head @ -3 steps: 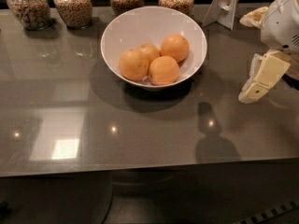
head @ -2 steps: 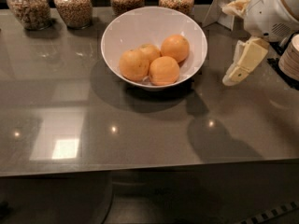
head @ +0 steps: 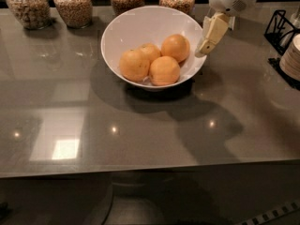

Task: Pick orange from white bowl

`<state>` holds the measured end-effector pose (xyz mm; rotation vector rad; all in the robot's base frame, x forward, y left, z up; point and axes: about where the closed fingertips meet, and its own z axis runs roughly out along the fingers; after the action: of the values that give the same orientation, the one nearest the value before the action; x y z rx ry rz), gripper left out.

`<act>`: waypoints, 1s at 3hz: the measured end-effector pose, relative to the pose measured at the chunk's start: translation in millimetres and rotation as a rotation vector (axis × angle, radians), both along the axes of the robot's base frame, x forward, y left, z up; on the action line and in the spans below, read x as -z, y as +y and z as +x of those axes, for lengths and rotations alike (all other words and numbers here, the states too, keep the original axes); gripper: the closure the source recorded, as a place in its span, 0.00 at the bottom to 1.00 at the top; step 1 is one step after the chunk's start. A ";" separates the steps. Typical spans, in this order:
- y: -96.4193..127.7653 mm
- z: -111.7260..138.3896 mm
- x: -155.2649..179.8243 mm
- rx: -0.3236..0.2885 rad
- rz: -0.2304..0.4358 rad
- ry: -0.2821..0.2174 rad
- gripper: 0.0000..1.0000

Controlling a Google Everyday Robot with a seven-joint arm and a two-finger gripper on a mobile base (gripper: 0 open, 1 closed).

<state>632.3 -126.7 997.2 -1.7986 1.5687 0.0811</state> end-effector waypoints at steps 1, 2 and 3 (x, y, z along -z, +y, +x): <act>33.7 33.4 -1.7 -0.064 0.006 -0.018 0.00; 35.8 35.5 -0.2 -0.069 0.000 -0.022 0.00; 39.4 43.2 10.7 -0.092 -0.078 -0.026 0.00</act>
Offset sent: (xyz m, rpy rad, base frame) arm 0.0258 0.0253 -0.0020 0.0006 -0.0068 0.0512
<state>675.4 -87.3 986.5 -1.9249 1.4899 0.0404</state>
